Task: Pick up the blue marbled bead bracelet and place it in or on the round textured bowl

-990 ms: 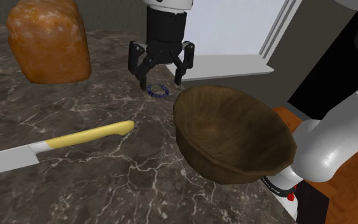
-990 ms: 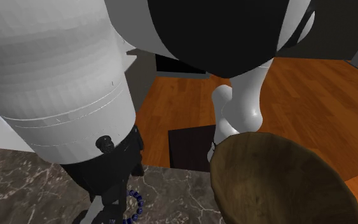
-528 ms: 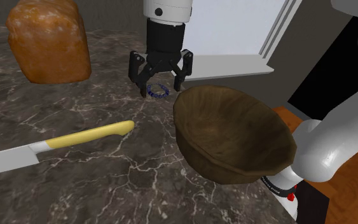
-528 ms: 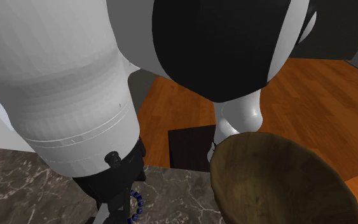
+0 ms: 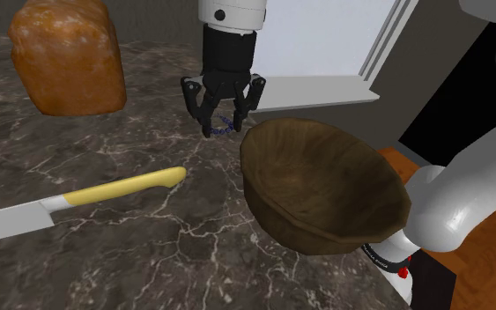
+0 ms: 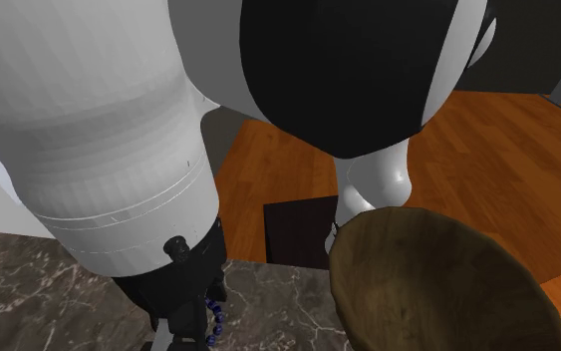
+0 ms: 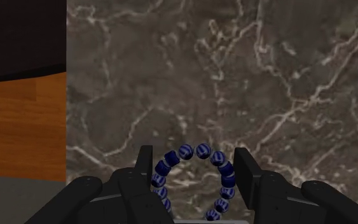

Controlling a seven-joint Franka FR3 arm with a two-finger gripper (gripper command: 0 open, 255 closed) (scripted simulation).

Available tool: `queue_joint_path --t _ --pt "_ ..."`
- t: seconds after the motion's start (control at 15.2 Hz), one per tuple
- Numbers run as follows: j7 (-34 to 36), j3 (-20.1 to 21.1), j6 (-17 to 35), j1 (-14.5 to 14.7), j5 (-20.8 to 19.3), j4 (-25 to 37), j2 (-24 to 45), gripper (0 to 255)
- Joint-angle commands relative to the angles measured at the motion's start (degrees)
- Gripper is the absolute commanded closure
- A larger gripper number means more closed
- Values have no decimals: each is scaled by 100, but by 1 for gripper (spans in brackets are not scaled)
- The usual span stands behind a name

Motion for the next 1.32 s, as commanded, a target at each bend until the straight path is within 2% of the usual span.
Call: queue_joint_path --t 0.0,0.26,1.25 --pt "2 -2 -11 -3 -6 -7 9 255" --pt "2 -2 -6 -3 -3 -18 2 255" --pt "223 73 -1225 5 -213 1584 436 255"
